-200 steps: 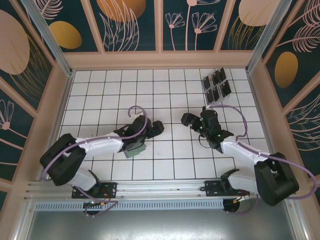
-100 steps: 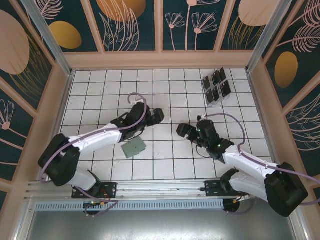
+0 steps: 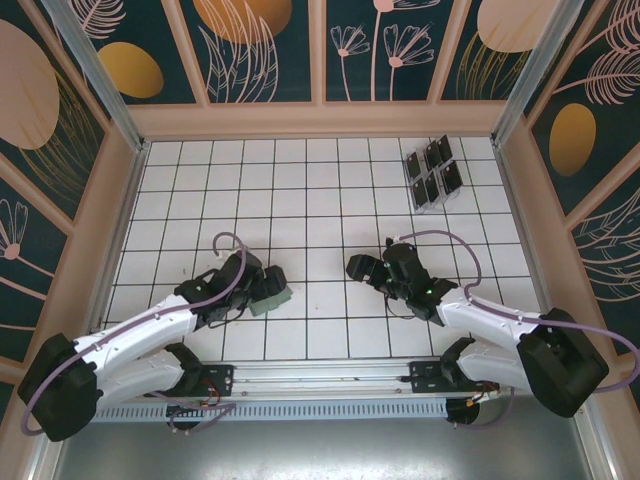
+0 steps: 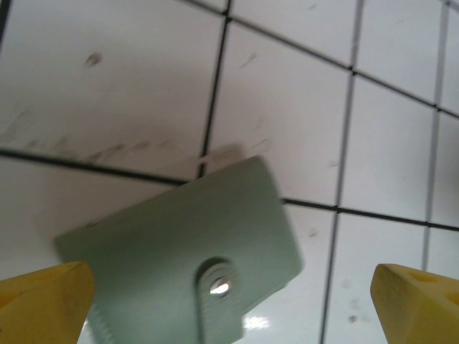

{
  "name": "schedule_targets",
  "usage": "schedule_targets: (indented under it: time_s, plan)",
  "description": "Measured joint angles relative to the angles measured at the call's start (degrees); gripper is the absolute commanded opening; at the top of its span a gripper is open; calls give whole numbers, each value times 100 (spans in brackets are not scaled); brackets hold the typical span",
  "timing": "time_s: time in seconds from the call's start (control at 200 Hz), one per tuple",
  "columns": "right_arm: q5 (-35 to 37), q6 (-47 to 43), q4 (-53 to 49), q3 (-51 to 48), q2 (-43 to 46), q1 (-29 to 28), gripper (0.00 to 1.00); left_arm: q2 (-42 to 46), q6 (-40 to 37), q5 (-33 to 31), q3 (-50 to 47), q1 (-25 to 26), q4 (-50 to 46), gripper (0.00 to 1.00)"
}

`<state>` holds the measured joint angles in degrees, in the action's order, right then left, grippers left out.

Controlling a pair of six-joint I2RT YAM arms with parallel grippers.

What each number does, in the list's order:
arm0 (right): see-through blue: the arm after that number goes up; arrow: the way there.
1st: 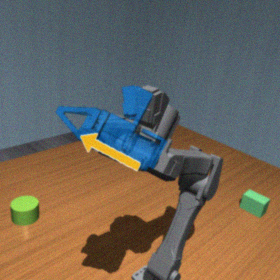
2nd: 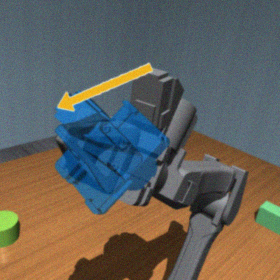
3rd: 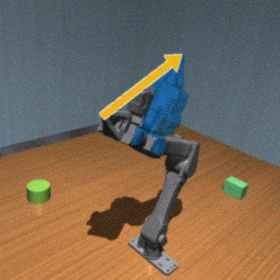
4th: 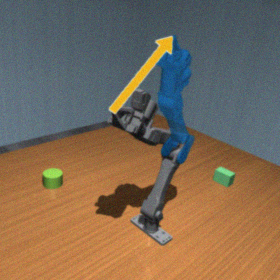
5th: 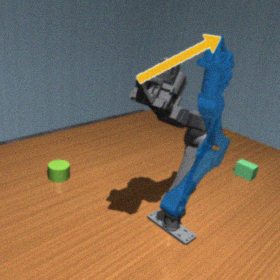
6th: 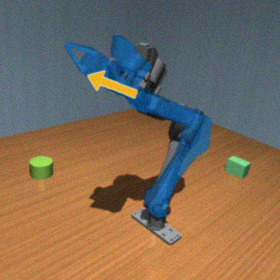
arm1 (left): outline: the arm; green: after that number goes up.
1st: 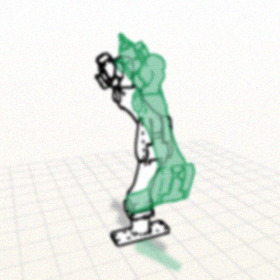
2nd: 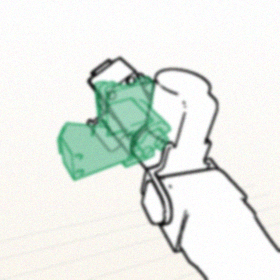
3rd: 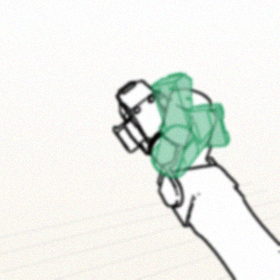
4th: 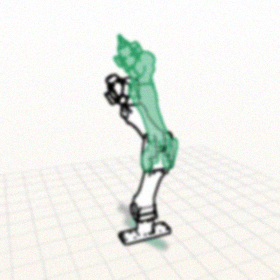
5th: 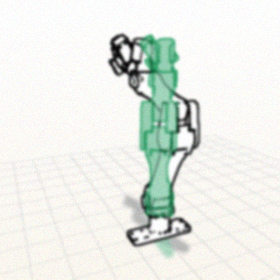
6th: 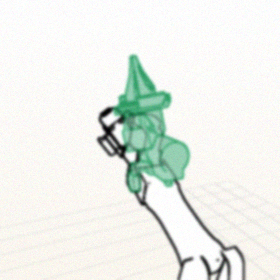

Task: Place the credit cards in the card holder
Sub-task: Move the card holder to the center of the table.

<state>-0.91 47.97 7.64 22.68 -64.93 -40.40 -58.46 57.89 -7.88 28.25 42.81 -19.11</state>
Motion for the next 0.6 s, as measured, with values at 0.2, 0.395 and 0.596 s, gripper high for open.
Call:
schedule_targets:
  time_s: [0.2, 0.395, 0.596]
  plan:
    - [48, -4, 31, 66, -127, 0, 91, 105, 192, 9, -118, 0, -245, 99]
    - [111, -17, 35, 179, -251, 0, 91, -26, 271, 57, -260, 31, -136, 99]
    - [111, -109, 33, 291, -297, 17, 91, -247, 415, 170, -476, 155, 122, 99]
